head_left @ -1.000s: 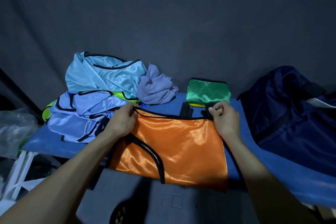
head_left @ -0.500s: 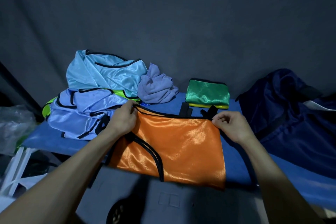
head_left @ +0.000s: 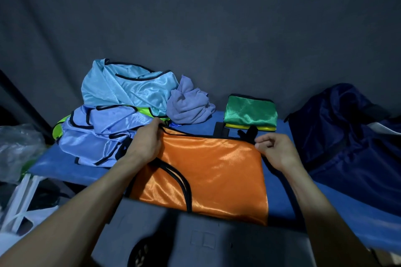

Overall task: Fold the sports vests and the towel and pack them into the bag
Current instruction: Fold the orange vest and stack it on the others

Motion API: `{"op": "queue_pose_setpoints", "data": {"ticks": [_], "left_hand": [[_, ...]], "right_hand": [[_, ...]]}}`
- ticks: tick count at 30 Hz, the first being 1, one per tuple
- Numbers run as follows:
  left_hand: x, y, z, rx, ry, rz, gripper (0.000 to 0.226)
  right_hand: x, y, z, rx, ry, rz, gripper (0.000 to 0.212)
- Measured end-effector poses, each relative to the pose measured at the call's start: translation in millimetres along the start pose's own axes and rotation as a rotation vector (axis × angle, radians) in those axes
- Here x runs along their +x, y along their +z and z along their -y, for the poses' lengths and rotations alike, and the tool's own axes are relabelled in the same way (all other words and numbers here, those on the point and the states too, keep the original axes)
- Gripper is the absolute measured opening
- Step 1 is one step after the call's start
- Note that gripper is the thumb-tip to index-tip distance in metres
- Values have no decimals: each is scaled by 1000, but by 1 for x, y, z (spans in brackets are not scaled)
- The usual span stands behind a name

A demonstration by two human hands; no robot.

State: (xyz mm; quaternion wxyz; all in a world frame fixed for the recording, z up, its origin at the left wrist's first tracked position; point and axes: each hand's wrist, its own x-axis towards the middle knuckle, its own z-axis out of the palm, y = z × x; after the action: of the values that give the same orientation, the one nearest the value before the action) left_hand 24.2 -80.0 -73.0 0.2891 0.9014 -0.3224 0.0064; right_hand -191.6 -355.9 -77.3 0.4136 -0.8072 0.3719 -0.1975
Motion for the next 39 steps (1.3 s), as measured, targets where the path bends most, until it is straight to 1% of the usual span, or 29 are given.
{"op": "queue_pose_setpoints", "data": {"ticks": [2, 5, 10, 12, 15, 18, 20, 22, 24, 27, 28, 30, 31, 33, 36, 38, 39], "left_hand": [[0, 0, 1, -5, -5, 0, 27], [1, 1, 3, -11, -10, -1, 26], [0, 0, 5, -21, -23, 1, 27], [0, 0, 5, -24, -21, 0, 27], [0, 0, 6, -24, -21, 5, 26], [2, 0, 7, -44, -45, 5, 27], [4, 1, 8, -65, -72, 2, 26], [6, 1, 7, -76, -106, 18, 26], [9, 2, 5, -97, -155, 41, 23], [10, 2, 1, -118, -200, 56, 22], [9, 2, -1, -111, -199, 45, 23], [8, 4, -5, -76, -185, -4, 25], [9, 6, -6, -61, -181, -30, 25], [12, 8, -9, -49, -181, -74, 25], [14, 11, -11, -1, -159, -103, 20], [13, 11, -13, 53, -127, -104, 20], [11, 9, -15, 109, -104, -101, 22]], "right_hand": [[-1, -4, -2, 41, 39, 37, 15], [-2, -6, -2, 134, 82, 62, 15], [1, -8, 3, 346, 167, 180, 21], [3, -6, 5, 378, 190, 240, 23], [5, -1, 6, 268, 164, 267, 25], [11, -2, 5, 35, -3, 256, 27], [14, -4, 0, -135, -111, 205, 31], [12, -3, 0, -253, -137, 139, 32], [7, 1, 4, -262, -156, 116, 30], [6, 1, 6, -156, -143, 154, 26], [7, 0, 5, -109, -135, 174, 30], [9, 1, 1, -53, -120, 174, 43], [10, 4, 0, -49, -109, 139, 47], [10, 14, -1, -70, -79, 39, 46], [7, 25, 4, -170, -77, -72, 44], [4, 23, 8, -185, -63, -91, 47], [3, 18, 8, -191, -40, -80, 52]]}}
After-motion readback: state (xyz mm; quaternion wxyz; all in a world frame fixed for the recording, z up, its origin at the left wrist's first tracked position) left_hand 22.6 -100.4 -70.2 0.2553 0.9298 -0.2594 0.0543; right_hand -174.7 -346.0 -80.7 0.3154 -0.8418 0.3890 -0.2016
